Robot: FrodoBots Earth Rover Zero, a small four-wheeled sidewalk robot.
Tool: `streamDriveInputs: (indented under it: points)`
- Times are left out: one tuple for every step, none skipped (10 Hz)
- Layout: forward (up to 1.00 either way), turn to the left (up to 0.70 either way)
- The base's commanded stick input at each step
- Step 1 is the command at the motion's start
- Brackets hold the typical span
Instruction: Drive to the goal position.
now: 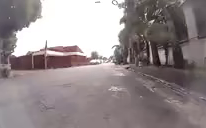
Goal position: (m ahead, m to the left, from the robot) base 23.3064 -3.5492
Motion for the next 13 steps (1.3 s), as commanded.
streamDriveInputs:
  points:
    - [0.70, 0.00]
    - [0.70, 0.00]
    - [0.70, 0.00]
    - [0.70, 0.00]
    - [0.70, 0.00]
    - [0.70, 0.00]
    - [0.70, 0.00]
    - [0.70, 0.00]
    - [0.70, 0.00]
    - [0.70, 0.00]
    - [0.70, 0.00]
    - [0.70, 0.00]
    - [0.70, 0.00]
